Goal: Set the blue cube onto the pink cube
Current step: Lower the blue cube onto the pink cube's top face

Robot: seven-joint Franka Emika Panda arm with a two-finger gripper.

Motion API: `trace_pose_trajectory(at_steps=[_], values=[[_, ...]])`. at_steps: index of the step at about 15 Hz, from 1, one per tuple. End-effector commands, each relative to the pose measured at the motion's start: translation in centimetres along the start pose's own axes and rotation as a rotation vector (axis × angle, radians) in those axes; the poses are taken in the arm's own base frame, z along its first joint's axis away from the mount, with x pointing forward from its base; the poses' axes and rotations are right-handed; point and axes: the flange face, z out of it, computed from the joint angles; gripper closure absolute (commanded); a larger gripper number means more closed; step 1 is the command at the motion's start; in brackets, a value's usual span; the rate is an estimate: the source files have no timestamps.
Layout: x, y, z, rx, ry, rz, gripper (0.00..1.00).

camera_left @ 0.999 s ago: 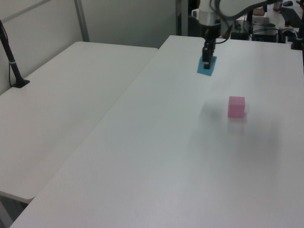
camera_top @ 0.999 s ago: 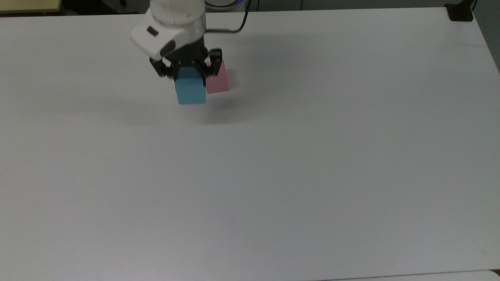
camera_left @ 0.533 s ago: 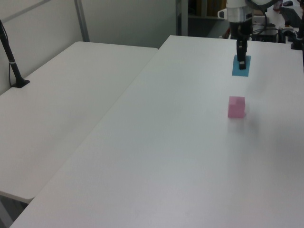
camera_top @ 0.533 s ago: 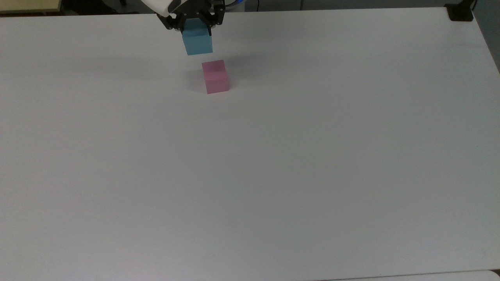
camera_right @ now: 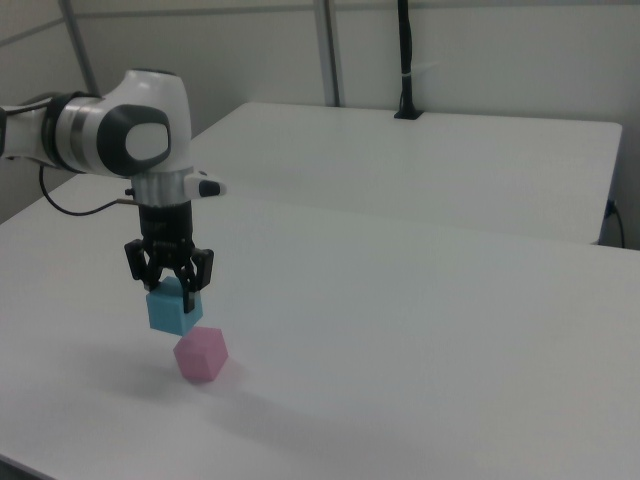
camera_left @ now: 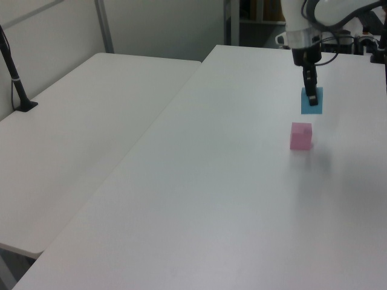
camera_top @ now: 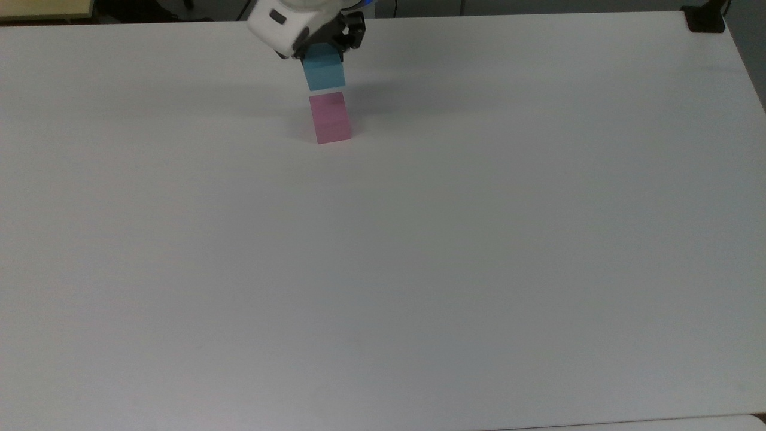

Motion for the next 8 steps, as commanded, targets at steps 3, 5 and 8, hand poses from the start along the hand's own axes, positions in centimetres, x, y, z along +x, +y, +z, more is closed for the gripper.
trace_pose_trajectory(at_steps=[3,5,8], values=[[2.76,-1.90,2.91,-0.020,0.014,0.008,0.75],[2.77,-1.82,2.90,-0.020,0.015,0.010,0.75],[2.84,-1.72,2.93,-0.021,0.018,0.012,0.75]])
